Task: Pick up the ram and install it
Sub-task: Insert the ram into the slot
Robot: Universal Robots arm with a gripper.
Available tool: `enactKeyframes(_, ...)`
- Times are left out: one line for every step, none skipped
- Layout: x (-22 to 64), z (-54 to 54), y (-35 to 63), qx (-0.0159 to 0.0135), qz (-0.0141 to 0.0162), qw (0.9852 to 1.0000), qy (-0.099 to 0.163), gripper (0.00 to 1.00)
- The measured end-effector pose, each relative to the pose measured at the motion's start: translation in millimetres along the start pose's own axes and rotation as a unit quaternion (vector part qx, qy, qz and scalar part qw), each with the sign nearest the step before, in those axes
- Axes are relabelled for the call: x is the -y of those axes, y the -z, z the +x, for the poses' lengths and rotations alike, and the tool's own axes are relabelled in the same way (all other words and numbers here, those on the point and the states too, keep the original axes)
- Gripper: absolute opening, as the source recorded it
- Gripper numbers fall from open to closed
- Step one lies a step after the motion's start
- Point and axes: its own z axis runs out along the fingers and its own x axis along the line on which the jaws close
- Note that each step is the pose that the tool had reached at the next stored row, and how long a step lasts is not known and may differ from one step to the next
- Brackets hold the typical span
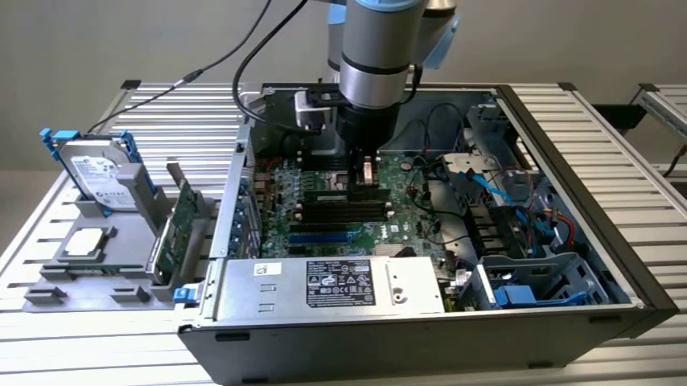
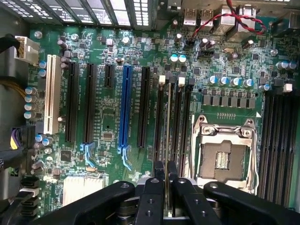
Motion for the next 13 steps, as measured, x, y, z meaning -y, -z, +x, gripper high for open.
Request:
enactKeyframes(0.1,0.0,-0.8,-0.0002,0.0000,1.0000,-0.006,0.14)
enactKeyframes(0.1,0.1,-1.7,-0.0005,0.0000,0.9999,-0.012,0.14)
enactKeyframes(0.1,0.0,-2.7,-0.0014,0.0000,0.9999,-0.015,0.14)
enactKeyframes(0.2,0.0,-3.4,-0.0028,-0.0001,0.9999,-0.016,0.14)
enactKeyframes(0.2,0.0,-4.1,-0.0043,-0.0003,0.9999,-0.016,0.14)
enactKeyframes(0.3,0.0,-4.9,-0.0059,-0.0005,0.9998,-0.016,0.14)
enactKeyframes(0.3,0.0,-5.6,-0.0078,-0.0007,0.9998,-0.016,0.14)
enactKeyframes(0.3,0.0,-6.2,-0.0102,-0.0009,0.9998,-0.017,0.14)
enactKeyframes(0.3,0.0,-6.7,-0.0132,-0.0012,0.9998,-0.017,0.14)
enactKeyframes(0.3,-0.2,-7.1,-0.0168,-0.0016,0.9997,-0.017,0.14)
enactKeyframes(0.4,-0.7,-7.3,-0.0199,-0.0019,0.9997,-0.017,0.14)
enactKeyframes(0.4,-1.0,-7.4,-0.0215,-0.0022,0.9996,-0.017,0.14)
enactKeyframes(0.5,-1.1,-7.4,-0.0222,-0.0024,0.9996,-0.017,0.14)
